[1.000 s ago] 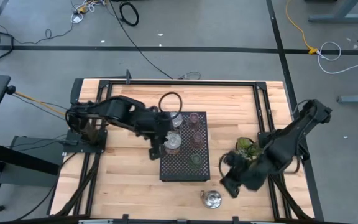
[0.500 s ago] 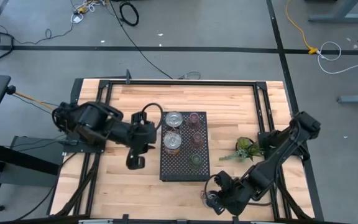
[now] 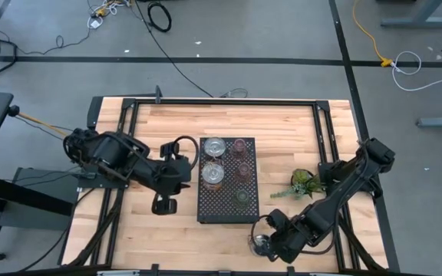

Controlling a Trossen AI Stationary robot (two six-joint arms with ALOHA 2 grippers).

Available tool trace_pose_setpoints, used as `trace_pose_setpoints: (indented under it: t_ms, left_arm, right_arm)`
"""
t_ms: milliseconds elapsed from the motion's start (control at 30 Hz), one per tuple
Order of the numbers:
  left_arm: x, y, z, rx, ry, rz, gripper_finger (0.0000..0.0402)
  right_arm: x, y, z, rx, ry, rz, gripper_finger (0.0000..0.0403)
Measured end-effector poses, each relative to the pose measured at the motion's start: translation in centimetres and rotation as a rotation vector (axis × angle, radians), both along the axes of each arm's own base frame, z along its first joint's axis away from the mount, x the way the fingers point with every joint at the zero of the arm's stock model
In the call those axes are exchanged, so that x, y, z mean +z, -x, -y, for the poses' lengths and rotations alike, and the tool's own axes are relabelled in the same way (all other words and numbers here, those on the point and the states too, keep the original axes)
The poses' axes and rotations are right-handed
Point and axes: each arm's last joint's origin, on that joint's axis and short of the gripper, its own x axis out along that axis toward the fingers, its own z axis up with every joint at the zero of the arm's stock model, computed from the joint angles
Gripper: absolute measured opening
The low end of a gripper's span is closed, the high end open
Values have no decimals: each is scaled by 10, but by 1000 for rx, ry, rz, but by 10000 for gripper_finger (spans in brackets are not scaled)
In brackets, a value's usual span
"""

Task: Pick & Place candle stick holders
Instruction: Put the brown scented candle on the shelf

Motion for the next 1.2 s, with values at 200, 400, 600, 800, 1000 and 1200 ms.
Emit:
trace_pose_setpoints:
  t_ms: [200,400,600,800,1000,1200]
  left_arm:
    - [0,0,0,10,8,0,73]
    - [0,-1,-2,19,5,1,73]
    - [0,-2,-4,32,-3,5,73]
    - [0,-2,-4,38,-12,9,73]
    - [0,-2,-4,32,-17,9,73]
    - [0,-2,-4,31,-18,9,73]
  right_arm:
    - [-25,2,3,1,-13,11,54]
    - [-29,3,3,-4,-44,14,86]
    - [-29,4,4,-12,-38,13,95]
    - [-26,2,8,-8,-39,20,84]
    - [-23,4,17,-19,-17,-4,75]
    - [-23,4,18,-16,-11,-10,75]
